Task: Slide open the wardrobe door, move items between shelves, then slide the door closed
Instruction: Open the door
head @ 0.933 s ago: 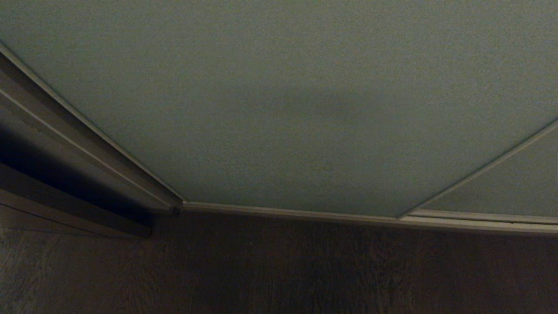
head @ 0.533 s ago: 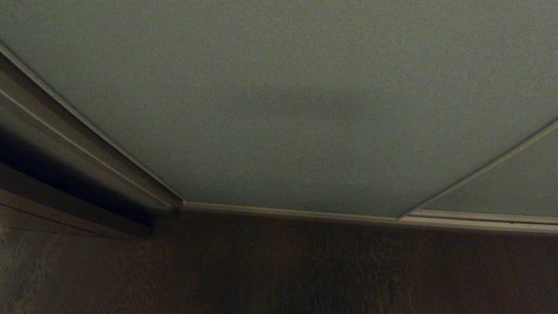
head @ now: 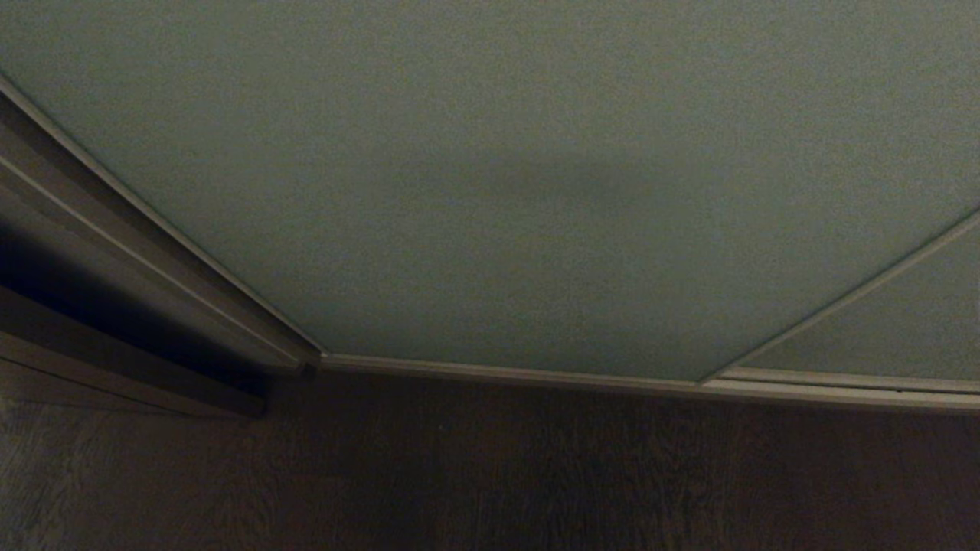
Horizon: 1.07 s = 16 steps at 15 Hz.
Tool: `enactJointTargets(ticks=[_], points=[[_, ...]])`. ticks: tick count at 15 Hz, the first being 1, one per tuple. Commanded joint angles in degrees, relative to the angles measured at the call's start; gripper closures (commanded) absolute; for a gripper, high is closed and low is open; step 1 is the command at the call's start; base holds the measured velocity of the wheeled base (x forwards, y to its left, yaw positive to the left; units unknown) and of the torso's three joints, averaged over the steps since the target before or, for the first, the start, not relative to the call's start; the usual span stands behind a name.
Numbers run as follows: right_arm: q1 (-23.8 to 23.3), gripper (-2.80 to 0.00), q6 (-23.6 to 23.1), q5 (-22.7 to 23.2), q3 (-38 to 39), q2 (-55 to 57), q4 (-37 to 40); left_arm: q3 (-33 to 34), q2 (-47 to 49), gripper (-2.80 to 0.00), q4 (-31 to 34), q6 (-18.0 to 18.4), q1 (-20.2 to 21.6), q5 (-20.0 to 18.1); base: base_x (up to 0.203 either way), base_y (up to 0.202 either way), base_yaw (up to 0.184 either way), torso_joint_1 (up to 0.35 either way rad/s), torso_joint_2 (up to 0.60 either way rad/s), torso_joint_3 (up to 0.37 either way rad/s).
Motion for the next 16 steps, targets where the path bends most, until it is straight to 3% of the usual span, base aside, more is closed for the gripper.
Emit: enactJointTargets(ticks=[1,3,5,8,13,16], points=[[0.0,0.0,0.0,0.0,0.0,0.0,0.0,-2.2,0.4,0.0,-0.6,0.3,0.0,0.6,0.0,0.0,0.0,0.0,0.0,0.0],[0.0,0.0,-0.1,0.0,0.0,0.0,0.0,-10.5,5.0,0.0,0.1,0.1,0.0,2.8,0.0,0.0,0.0,0.0,0.0,0.0],[0.0,0.0,-0.1,0.0,0.0,0.0,0.0,-19.7,10.2,0.0,0.5,-0.3,0.0,8.0,0.0,0.0,0.0,0.0,0.0,0.0],[0.0,0.0,0.0,0.0,0.0,0.0,0.0,-29.0,19.9,0.0,-1.2,0.2,0.4,12.9,0.0,0.0,0.0,0.0,0.0,0.0],[0.0,0.0,0.0,0.0,0.0,0.0,0.0,-35.4,39.2,0.0,-26.2,2.5,0.8,23.9,0.0,0.0,0.0,0.0,0.0,0.0],[0.0,0.0,-0.1,0.0,0.0,0.0,0.0,-41.2,45.4,0.0,-33.7,3.7,1.0,28.4,0.0,0.0,0.0,0.0,0.0,0.0]])
